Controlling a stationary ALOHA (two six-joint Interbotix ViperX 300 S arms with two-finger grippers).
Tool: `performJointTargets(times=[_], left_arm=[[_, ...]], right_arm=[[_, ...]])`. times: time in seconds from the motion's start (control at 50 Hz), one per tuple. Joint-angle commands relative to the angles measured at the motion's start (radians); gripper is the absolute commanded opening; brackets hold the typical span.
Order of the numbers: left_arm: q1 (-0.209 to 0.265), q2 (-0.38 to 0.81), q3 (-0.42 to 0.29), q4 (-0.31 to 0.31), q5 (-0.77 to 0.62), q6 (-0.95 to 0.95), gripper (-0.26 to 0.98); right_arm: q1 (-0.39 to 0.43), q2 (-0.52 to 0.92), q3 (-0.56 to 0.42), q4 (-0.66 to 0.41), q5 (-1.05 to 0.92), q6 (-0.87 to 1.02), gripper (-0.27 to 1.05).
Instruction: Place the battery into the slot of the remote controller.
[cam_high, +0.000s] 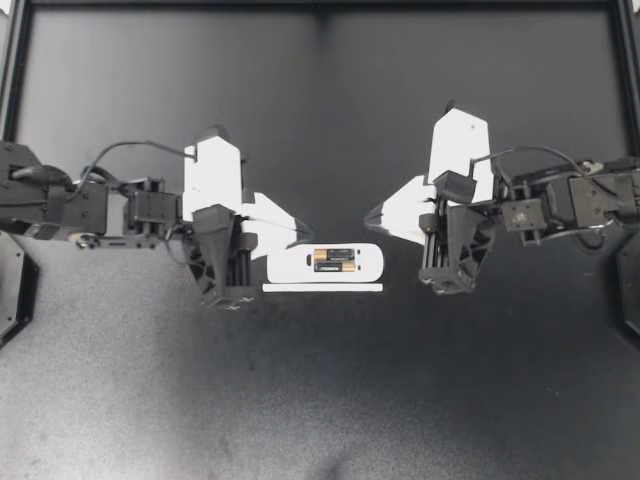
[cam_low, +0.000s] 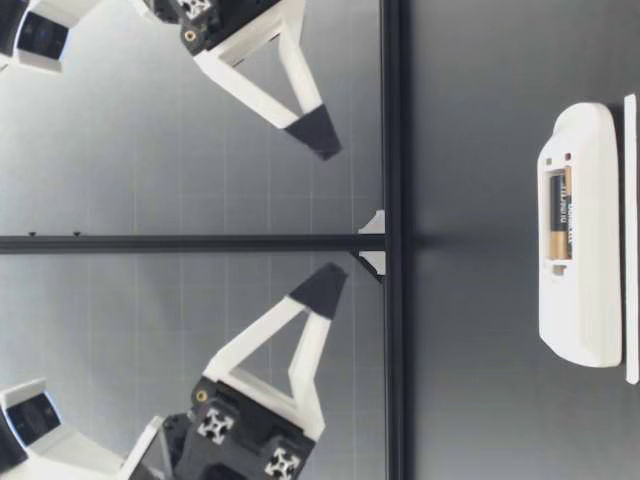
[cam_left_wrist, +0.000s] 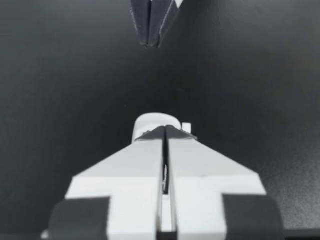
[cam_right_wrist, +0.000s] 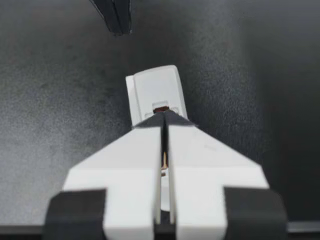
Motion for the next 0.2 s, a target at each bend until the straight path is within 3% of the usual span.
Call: performJointTargets(times=[0.0,0.18], left_arm=[[0.002,-0.026,-0.003,0.000,-0.011,0.002,-0.16],[0.002,-0.029,0.000,0.000,-0.020,0.002,-0.16]], right_arm=[[-0.009,0.000,-0.032,-0.002,-0.009,-0.003,-0.14],[-0.008,0.017,-0.040,-0.002,-0.011,-0.002,-0.14]])
